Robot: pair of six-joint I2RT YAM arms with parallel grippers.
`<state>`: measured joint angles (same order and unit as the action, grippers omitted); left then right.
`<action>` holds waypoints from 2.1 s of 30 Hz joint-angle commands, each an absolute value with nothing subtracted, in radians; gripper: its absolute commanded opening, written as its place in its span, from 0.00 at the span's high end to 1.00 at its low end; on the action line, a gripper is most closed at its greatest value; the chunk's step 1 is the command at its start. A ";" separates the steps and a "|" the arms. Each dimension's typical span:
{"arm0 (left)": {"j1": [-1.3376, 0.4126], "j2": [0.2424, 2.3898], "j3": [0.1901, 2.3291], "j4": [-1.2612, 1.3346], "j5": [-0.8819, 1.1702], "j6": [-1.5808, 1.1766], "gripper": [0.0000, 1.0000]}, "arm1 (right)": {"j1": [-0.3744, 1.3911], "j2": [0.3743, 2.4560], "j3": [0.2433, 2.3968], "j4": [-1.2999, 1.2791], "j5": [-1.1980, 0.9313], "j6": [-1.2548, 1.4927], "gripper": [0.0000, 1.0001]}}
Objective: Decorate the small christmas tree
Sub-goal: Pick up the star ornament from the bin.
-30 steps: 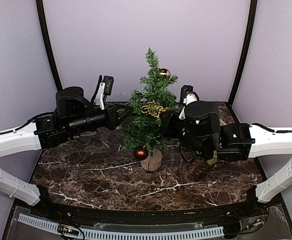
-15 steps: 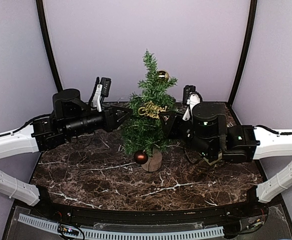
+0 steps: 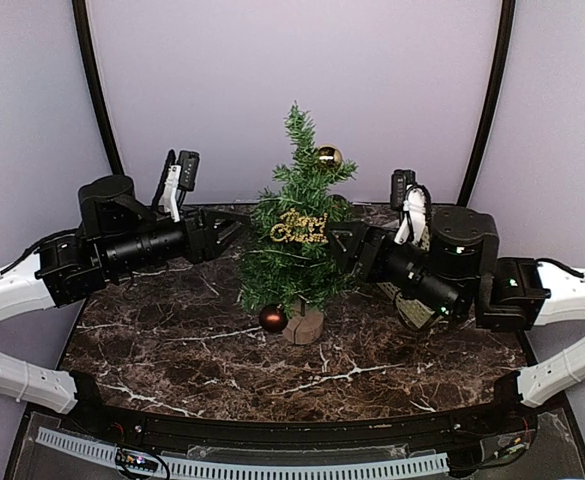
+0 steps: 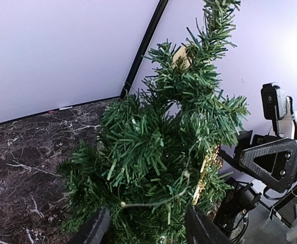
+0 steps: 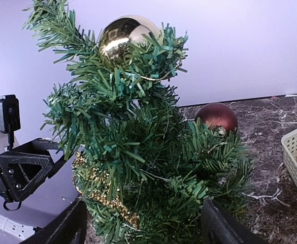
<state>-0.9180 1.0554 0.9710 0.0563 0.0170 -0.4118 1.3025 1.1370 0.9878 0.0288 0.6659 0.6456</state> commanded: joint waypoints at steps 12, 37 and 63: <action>-0.745 0.946 0.926 -0.330 0.128 -0.492 0.27 | 1.279 0.939 1.020 -0.381 0.705 0.536 0.07; -0.242 1.031 0.875 -0.271 0.172 -0.081 0.26 | 0.200 1.469 1.026 -0.344 0.138 0.451 0.33; -0.239 1.094 0.850 -0.247 0.201 -0.063 0.26 | 0.141 1.949 1.212 -0.286 0.278 0.556 0.79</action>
<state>-0.2447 1.1015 0.8490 -0.2615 0.1886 -0.0803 0.1493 1.9285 1.2144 -0.3332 0.2569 0.5320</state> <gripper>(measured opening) 0.740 0.233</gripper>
